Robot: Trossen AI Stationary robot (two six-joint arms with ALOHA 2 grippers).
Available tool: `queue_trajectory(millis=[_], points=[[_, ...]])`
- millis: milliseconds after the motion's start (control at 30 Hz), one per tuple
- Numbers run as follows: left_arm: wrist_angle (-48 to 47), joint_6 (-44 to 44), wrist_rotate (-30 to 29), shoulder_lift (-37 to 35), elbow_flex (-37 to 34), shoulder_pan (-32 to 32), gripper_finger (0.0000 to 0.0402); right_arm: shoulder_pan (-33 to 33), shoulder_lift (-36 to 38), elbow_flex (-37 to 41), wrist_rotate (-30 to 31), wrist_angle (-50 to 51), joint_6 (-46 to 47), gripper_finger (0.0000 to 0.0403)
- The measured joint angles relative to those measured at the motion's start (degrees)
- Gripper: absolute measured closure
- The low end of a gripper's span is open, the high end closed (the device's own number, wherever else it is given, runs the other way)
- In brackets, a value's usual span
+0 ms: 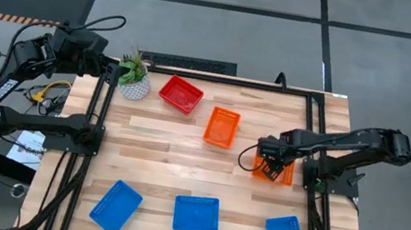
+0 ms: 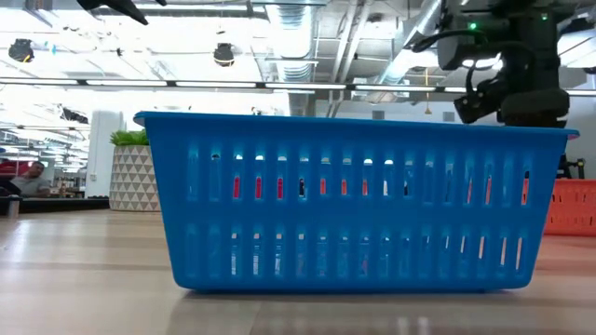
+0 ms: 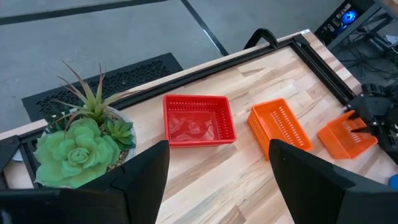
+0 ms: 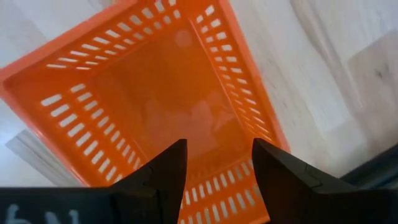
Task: Stack baskets by color
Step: Stack the right orange bin on top of the left orange bin
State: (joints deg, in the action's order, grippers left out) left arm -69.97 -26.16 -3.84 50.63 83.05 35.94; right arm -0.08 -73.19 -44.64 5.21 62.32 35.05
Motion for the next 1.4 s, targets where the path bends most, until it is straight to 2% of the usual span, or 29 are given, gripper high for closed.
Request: queue_trajectory(millis=[200, 433, 567, 733, 800, 933, 1233, 1400], points=[[0.0, -0.39, 0.0, 0.0, 0.0, -0.01, 0.0139, -0.48, -0.37, 2.26, -0.44, -0.92, 1.45, 0.0215], [0.0, -0.54, -0.08, 0.0, 0.0, -0.02, 0.0139, -0.43, -0.36, 4.13, -0.82, -3.44, 4.12, 0.0255], [0.0, -1.04, -0.31, 0.0, 0.0, -0.02, 0.0139, -0.44, -0.35, 4.3, -0.83, -4.24, 5.87, 0.0292], [0.0, -1.46, -0.72, 0.0, 0.0, -0.01, 0.0139, -0.44, 0.07, 1.07, -1.37, -5.02, 3.15, 0.0321], [0.0, -1.61, -0.78, 0.0, 0.0, -0.01, 0.0139, -0.44, 0.12, -1.22, 0.45, -3.99, 1.97, 0.0322], [0.0, -1.87, -0.92, 0.0, 0.0, -0.02, 0.0139, -1.05, 0.16, -2.85, 3.29, -2.29, -1.74, 0.0304], [0.0, -1.94, -1.33, 0.0, 0.0, -0.01, 0.0139, -5.45, -3.69, -2.85, 3.81, 0.68, -5.9, 0.0184], [0.0, -1.9, -1.53, 0.01, 0.0, -0.01, 0.0139, -6.86, -9.33, -2.85, 3.83, 0.83, -9.51, 0.0171]])
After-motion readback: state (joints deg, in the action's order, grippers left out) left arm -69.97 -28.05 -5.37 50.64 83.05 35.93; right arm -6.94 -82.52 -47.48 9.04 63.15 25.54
